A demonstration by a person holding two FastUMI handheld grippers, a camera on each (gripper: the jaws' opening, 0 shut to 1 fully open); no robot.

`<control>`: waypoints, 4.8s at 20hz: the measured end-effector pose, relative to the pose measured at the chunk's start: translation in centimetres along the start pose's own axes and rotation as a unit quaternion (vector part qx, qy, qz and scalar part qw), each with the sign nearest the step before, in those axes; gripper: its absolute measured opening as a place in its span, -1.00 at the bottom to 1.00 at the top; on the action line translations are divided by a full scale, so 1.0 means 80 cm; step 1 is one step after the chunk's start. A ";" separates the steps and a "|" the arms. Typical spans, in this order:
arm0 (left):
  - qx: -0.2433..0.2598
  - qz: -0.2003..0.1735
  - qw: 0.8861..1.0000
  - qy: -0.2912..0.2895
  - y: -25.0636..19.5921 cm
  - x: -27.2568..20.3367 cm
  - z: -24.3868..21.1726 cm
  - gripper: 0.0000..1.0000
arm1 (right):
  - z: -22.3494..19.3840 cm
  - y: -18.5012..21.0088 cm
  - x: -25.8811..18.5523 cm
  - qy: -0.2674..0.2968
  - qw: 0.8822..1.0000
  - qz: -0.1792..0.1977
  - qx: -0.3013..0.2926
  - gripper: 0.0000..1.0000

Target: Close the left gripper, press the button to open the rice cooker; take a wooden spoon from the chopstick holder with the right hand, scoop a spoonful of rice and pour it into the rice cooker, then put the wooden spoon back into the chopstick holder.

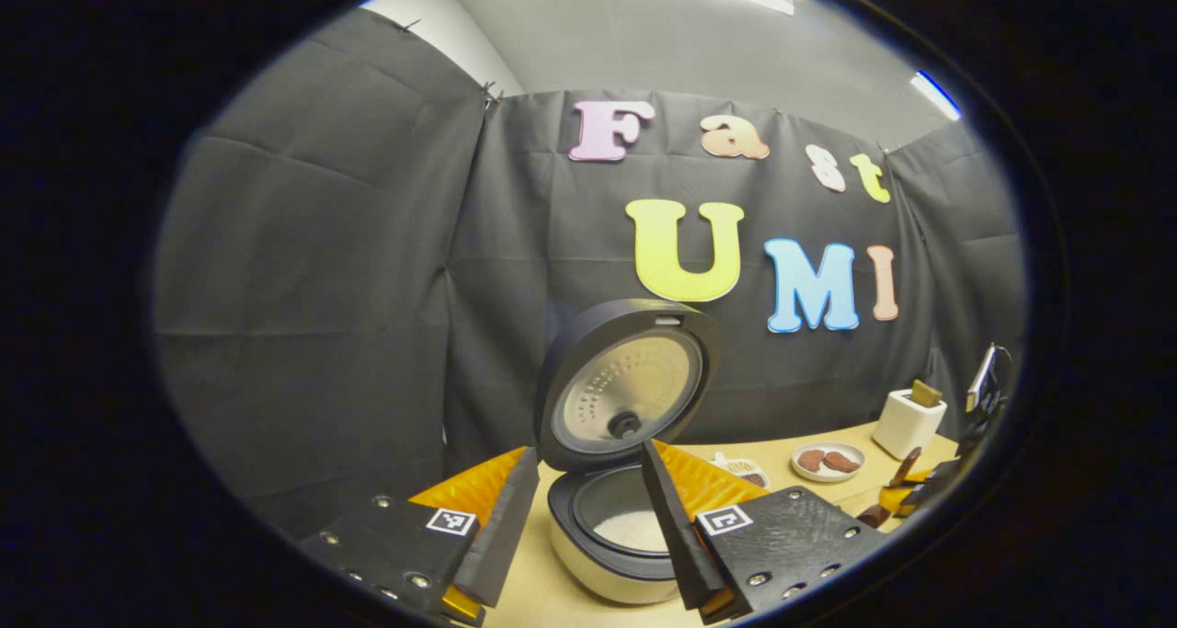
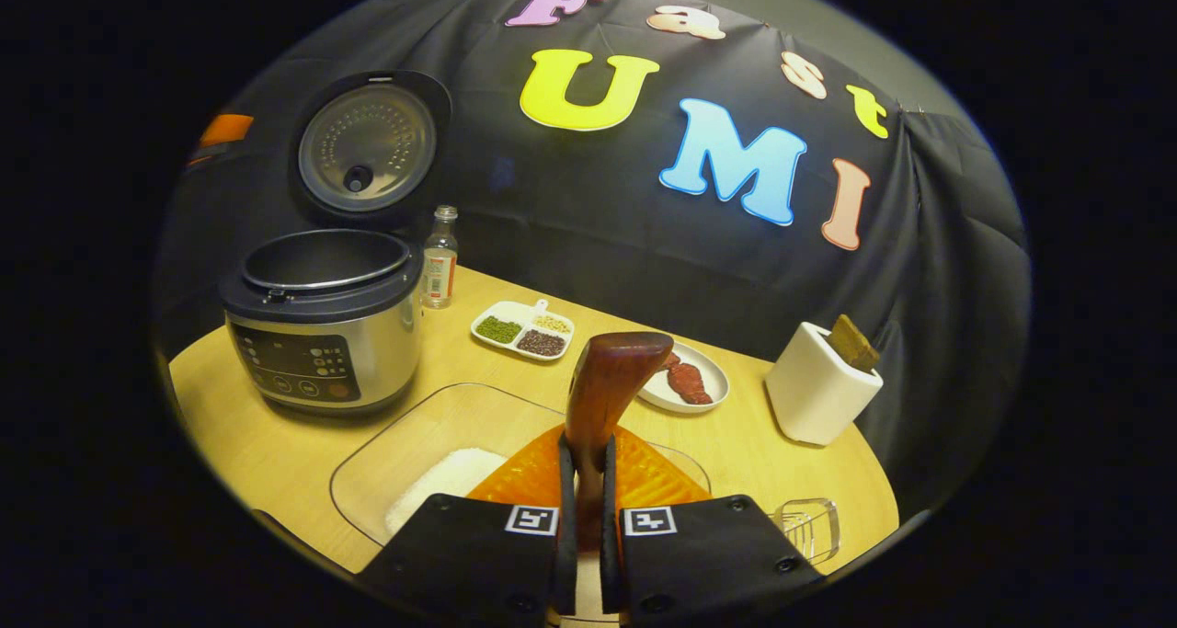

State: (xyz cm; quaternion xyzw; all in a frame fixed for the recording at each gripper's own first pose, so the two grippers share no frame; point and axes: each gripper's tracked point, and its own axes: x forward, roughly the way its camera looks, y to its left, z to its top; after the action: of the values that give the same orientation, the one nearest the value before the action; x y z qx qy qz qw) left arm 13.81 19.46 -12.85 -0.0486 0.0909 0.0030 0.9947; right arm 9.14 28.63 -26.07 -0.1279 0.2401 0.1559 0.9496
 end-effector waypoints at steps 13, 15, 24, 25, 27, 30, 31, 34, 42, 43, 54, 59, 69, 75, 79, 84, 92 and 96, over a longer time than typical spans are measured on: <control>0.008 -0.002 1.000 -0.007 -0.017 -0.016 0.010 0.42 | -0.012 0.014 -0.010 0.067 0.936 0.086 0.336 -0.76; 0.006 -0.002 1.000 -0.007 -0.020 -0.018 0.014 0.42 | -0.016 0.006 -0.010 0.073 0.920 0.089 0.373 -0.81; 0.016 -0.004 1.000 -0.020 -0.031 -0.023 0.033 0.41 | -0.006 -0.050 -0.015 0.057 0.847 0.093 0.520 -0.81; 0.017 -0.004 1.000 -0.021 -0.030 -0.023 0.034 0.41 | 0.000 -0.057 -0.017 0.052 0.838 0.095 0.535 -0.76; 0.017 -0.004 1.000 -0.023 -0.032 -0.022 0.035 0.41 | 0.014 -0.067 -0.021 0.043 0.819 0.101 0.564 -0.77; 0.013 -0.003 1.000 -0.023 -0.031 -0.023 0.033 0.42 | 0.037 -0.074 -0.026 0.030 0.800 0.112 0.589 -0.77; 0.011 -0.003 1.000 -0.022 -0.031 -0.022 0.030 0.42 | 0.046 -0.075 -0.027 0.026 0.795 0.117 0.595 -0.77; 0.009 -0.001 1.000 -0.021 -0.022 -0.021 0.029 0.42 | 0.077 -0.072 -0.029 0.012 0.781 0.135 0.609 -0.77; 0.007 0.009 1.000 -0.025 0.005 -0.023 0.030 0.42 | 0.166 -0.026 -0.016 -0.012 0.788 0.185 0.588 -0.77; 0.008 0.012 1.000 -0.025 0.011 -0.025 0.029 0.41 | 0.177 -0.015 -0.011 -0.013 0.788 0.195 0.584 -0.77; -0.002 0.060 0.998 -0.017 0.087 -0.039 0.015 0.43 | 0.249 0.116 0.030 0.000 0.808 0.263 0.527 -0.77; 0.000 0.081 0.997 -0.012 0.115 -0.051 0.003 0.41 | 0.263 0.180 0.055 -0.003 0.842 0.274 0.465 -0.77; -0.009 0.131 0.991 -0.002 0.170 -0.081 -0.017 0.43 | 0.254 0.262 0.096 -0.016 0.916 0.267 0.299 -0.77; -0.011 0.148 0.989 0.002 0.179 -0.096 -0.018 0.41 | 0.258 0.285 0.088 -0.071 0.950 0.260 0.156 -0.77; -0.006 0.148 0.989 -0.001 0.172 -0.096 -0.016 0.42 | 0.264 0.292 0.077 -0.110 0.962 0.243 0.056 -0.77; -0.010 0.143 0.990 -0.004 0.167 -0.092 -0.012 0.42 | 0.266 0.305 0.063 -0.154 0.959 0.229 -0.066 -0.77; -0.004 0.144 0.990 -0.009 0.172 -0.090 -0.005 0.42 | 0.272 0.327 0.041 -0.226 0.928 0.205 -0.215 -0.77; -0.003 0.142 0.990 -0.012 0.171 -0.087 -0.001 0.42 | 0.271 0.321 0.046 -0.207 0.938 0.216 -0.176 -0.77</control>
State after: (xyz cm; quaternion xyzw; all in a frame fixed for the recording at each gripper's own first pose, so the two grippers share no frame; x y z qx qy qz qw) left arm 6.74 33.09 -12.98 -0.0381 0.0851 0.1446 0.9851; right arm 12.08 60.03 -13.72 -0.2025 0.0290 0.4204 0.8840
